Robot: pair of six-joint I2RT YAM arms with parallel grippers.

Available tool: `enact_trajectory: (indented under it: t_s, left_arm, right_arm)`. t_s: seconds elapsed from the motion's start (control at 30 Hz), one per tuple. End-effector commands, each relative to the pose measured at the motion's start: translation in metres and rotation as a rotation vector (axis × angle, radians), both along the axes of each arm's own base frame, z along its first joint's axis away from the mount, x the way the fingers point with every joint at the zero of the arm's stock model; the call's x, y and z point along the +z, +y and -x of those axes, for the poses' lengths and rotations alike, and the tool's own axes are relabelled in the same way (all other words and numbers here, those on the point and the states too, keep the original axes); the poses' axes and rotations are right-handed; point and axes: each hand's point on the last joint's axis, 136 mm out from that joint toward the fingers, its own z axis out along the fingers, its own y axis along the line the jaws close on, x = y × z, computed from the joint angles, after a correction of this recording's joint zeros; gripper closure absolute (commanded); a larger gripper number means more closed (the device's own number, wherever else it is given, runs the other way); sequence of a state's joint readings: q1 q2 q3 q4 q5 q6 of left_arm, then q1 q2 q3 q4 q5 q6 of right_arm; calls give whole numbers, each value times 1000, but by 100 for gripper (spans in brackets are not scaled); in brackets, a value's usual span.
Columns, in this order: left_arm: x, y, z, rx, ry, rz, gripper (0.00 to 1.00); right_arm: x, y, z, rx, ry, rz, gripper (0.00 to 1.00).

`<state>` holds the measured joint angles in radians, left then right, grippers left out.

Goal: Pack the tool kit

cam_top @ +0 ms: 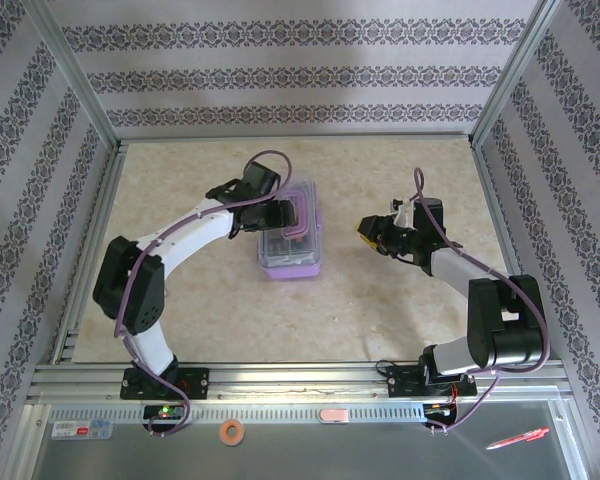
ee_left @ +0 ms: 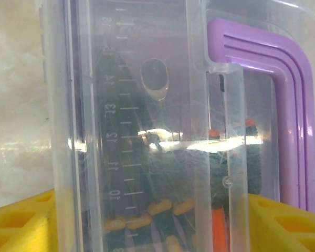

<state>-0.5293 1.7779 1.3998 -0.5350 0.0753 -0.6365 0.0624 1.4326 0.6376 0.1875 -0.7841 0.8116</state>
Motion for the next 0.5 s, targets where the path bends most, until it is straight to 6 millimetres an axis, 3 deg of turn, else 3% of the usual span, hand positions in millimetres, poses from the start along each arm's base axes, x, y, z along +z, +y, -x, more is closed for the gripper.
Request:
enact_trajectory:
  t_s: [0.0,0.2,0.47]
  left_arm:
    - [-30,-14,12,12,124,-32,38]
    - [-22,-45,-1,-51,123,-81,35]
    - [0,-53,-9,-75,81,-88,20]
  right_arm:
    - [12,1,3,23,-53,-19,59]
    - [14,-4,1,13,-64,-26,59]
    - [17,-5,2,9,-77,-27,59]
